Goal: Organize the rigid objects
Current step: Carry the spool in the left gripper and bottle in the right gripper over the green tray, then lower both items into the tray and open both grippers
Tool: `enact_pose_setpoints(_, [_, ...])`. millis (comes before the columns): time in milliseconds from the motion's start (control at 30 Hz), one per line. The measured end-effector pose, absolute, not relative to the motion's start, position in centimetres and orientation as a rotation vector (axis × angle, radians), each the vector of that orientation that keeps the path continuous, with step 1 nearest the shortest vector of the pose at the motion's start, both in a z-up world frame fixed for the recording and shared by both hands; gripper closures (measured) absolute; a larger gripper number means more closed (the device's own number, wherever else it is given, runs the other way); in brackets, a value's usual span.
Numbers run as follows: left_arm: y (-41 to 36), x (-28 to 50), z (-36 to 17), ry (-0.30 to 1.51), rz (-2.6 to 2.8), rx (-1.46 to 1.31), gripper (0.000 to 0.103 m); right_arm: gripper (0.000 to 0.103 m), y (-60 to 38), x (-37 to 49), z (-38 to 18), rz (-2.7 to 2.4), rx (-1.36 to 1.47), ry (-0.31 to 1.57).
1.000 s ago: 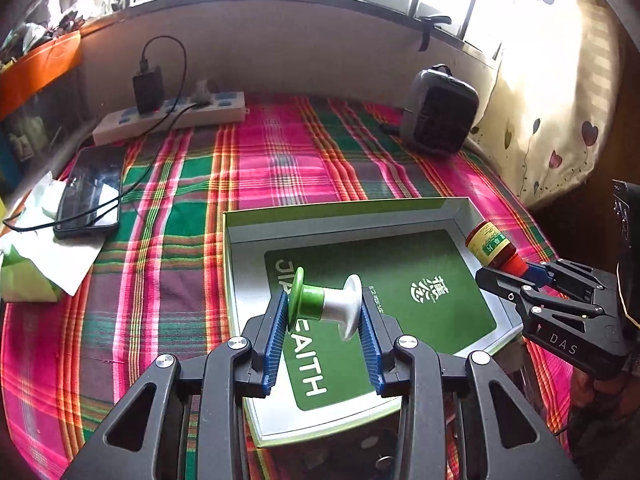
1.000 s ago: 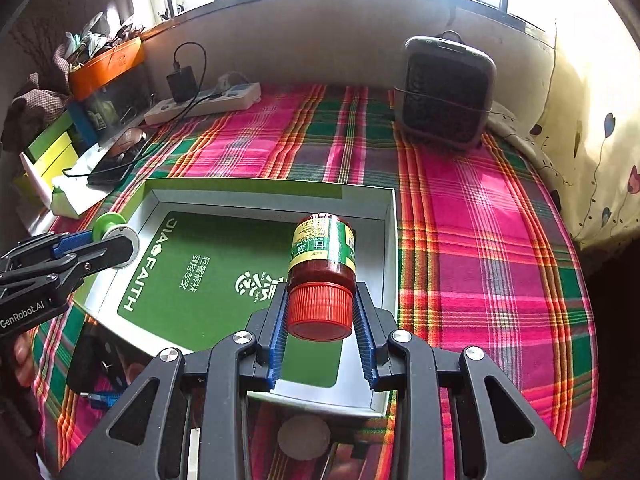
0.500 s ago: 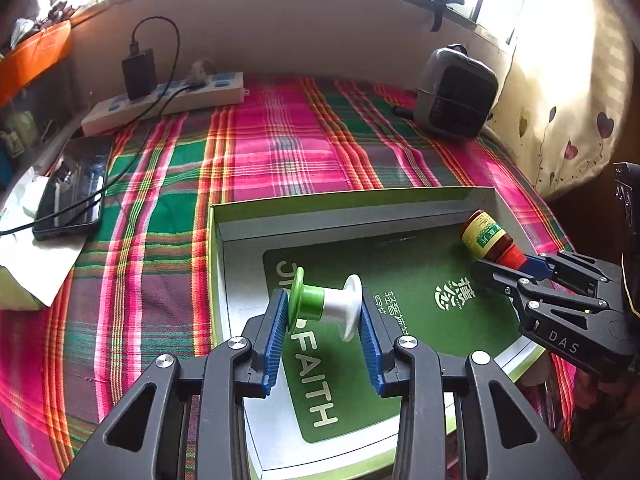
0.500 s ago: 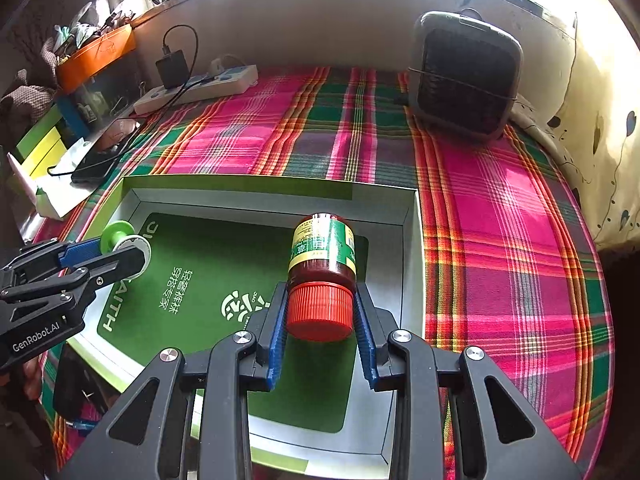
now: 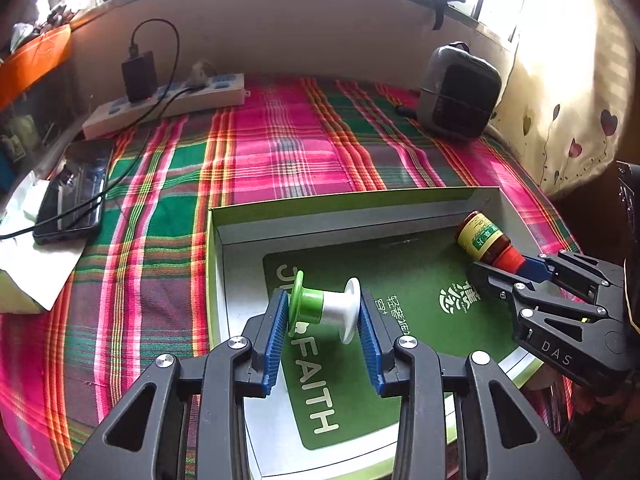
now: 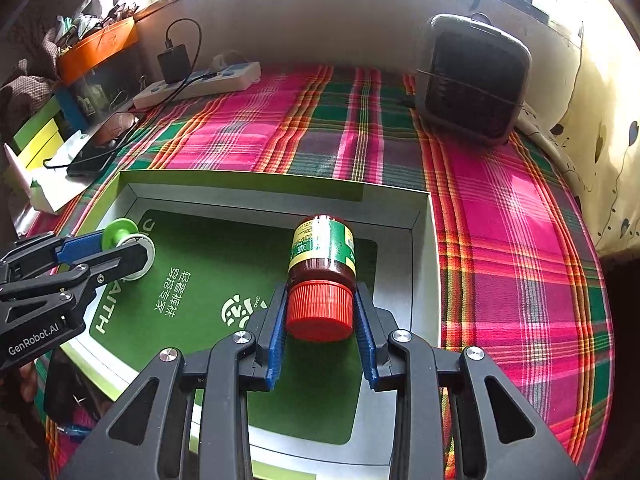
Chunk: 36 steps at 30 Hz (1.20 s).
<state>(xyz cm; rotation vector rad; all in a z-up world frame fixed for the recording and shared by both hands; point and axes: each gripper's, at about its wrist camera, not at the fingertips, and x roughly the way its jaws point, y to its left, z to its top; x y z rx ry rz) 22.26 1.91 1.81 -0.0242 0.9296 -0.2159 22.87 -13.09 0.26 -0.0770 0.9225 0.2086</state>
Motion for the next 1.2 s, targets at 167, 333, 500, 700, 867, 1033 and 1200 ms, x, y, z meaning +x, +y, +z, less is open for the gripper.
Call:
enact_pose_setpoints(167, [1.9,22.3,1.8,0.929,-0.21,-0.021,0.069,0.071,-13.1,22.9,0.2,0.202,-0.076,0.919])
enact_pose_setpoints(333, [2.1,22.2,2.0,0.932,-0.216,-0.042,0.069,0.071,-13.2,22.7,0.3,0.203,-0.068,0.919])
enact_pose_setpoints(500, [2.4,21.6,2.5,0.918,-0.212,-0.049,0.063,0.067,-13.5,22.3,0.7,0.2,-0.049,0.909])
enact_pose_setpoints(700, [2.7,20.4,3.8,0.886,-0.214,-0.055,0.063,0.058,-13.6,21.5,1.5,0.199,-0.032,0.885])
enact_pose_setpoints(867, [3.0,19.0,4.8,0.861,-0.219,-0.057,0.061,0.058,-13.8,20.2,2.5,0.204,-0.023,0.861])
enact_pose_setpoints(1033, [3.7,17.0,5.9,0.828,-0.219,-0.071,0.06,0.058,-14.5,18.5,3.4,0.207,-0.003,0.834])
enact_pose_setpoints(1200, [4.8,14.8,6.7,0.8,-0.196,-0.088,0.06,0.057,-15.8,16.4,4.3,0.198,0.022,0.802])
